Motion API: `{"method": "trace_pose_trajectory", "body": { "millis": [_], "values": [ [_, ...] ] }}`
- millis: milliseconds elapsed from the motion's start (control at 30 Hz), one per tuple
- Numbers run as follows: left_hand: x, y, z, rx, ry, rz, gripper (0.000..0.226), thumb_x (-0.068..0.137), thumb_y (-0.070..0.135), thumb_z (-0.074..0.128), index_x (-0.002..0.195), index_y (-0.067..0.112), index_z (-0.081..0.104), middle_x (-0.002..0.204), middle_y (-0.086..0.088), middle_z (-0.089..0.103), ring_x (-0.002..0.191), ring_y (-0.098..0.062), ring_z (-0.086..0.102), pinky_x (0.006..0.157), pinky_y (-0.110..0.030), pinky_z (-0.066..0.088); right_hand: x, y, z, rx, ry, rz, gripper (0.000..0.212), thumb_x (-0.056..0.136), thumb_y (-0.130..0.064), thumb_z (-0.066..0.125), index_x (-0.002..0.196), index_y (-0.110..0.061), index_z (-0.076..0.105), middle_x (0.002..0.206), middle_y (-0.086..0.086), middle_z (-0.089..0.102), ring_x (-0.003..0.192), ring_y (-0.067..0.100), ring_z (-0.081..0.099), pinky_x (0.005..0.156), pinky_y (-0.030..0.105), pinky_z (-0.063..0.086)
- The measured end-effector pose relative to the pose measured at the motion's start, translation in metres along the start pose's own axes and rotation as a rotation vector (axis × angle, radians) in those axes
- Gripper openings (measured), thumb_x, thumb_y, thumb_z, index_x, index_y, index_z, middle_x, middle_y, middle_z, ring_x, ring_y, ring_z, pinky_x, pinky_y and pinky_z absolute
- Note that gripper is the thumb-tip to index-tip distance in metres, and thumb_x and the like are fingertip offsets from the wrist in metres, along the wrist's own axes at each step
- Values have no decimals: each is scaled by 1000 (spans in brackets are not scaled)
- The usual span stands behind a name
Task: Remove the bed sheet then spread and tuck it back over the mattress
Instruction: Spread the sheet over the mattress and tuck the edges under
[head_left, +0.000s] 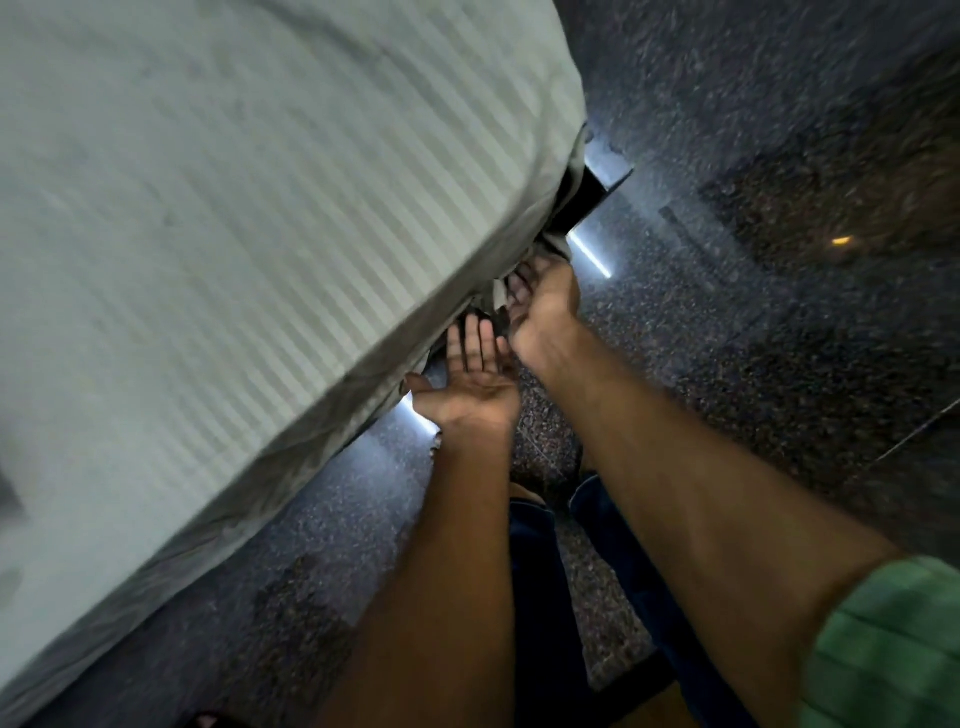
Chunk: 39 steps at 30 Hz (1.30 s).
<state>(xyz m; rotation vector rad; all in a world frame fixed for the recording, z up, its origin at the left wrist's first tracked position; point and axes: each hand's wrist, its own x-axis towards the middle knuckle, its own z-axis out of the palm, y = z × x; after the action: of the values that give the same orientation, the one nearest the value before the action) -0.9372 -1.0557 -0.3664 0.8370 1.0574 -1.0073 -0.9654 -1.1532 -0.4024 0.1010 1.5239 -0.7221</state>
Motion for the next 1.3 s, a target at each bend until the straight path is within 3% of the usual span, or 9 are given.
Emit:
{"method": "trace_pose_trajectory", "body": {
  "millis": [133, 400, 533, 667, 767, 1033, 1167, 1267, 1300],
  "values": [
    [9, 2, 10, -84, -15, 24, 94, 96, 75, 20, 141, -1, 53, 137, -22, 63, 129, -33, 60, 112, -44, 44, -10, -6, 11, 113, -111, 73, 32, 101, -49, 47, 99, -25, 67, 104, 3, 72, 97, 20, 64, 96, 32, 51],
    [37, 23, 64, -241, 84, 69, 93, 93, 77, 10, 120, 6, 64, 131, -20, 63, 125, -32, 57, 113, -47, 38, 1, -22, 38, 186, -196, 155, 57, 100, -54, 25, 96, -18, 69, 103, 13, 72, 106, 31, 65, 76, 35, 54],
    [34, 19, 41, -92, -2, 20, 88, 96, 69, 11, 144, 6, 50, 142, -17, 58, 136, -27, 50, 119, -42, 30, 0, -30, 40, 174, -260, 200, 55, 104, -48, 29, 110, -13, 71, 124, 18, 70, 122, 33, 63, 96, 44, 53],
    [6, 10, 13, 88, -50, -8, 84, 99, 70, 14, 143, 12, 56, 139, -12, 64, 135, -23, 55, 119, -39, 32, -29, -30, 8, -62, -145, 79, 40, 107, -38, 41, 116, -11, 68, 114, 12, 72, 101, 23, 69, 85, 31, 54],
    [-12, 1, -7, 68, -13, 1, 83, 98, 73, 18, 139, 14, 60, 130, -12, 70, 127, -24, 61, 115, -38, 40, -39, -15, -30, -68, -47, 97, 46, 107, -38, 41, 128, -6, 66, 125, 14, 71, 118, 27, 67, 107, 37, 49],
    [11, 4, -10, -119, -51, 25, 91, 99, 74, 20, 144, 1, 50, 138, -22, 62, 129, -34, 59, 118, -46, 39, -27, 0, -1, 164, -198, 170, 81, 103, -64, 30, 152, -1, 41, 156, 20, 44, 148, 31, 38, 126, 41, 23],
    [33, 16, 21, -198, -62, 68, 90, 98, 73, 16, 144, 3, 49, 144, -23, 56, 135, -37, 53, 117, -58, 35, -21, 0, 24, 120, -77, 102, 77, 92, -70, 44, 132, -8, 66, 133, 12, 67, 126, 30, 62, 114, 43, 45],
    [44, 18, 52, -284, 0, 79, 89, 97, 72, 16, 145, 7, 54, 149, -21, 52, 140, -38, 47, 119, -57, 31, 27, 0, 41, 165, -30, 33, 82, 54, -66, 59, 115, -16, 77, 114, 10, 76, 115, 37, 68, 104, 56, 52],
    [45, 17, 55, -289, 7, 77, 89, 96, 73, 16, 144, 8, 54, 150, -19, 51, 140, -37, 46, 120, -56, 31, 28, -4, 40, 153, -64, 30, 80, 54, -66, 56, 113, -16, 78, 113, 11, 77, 113, 38, 68, 102, 58, 51]
  ]
}}
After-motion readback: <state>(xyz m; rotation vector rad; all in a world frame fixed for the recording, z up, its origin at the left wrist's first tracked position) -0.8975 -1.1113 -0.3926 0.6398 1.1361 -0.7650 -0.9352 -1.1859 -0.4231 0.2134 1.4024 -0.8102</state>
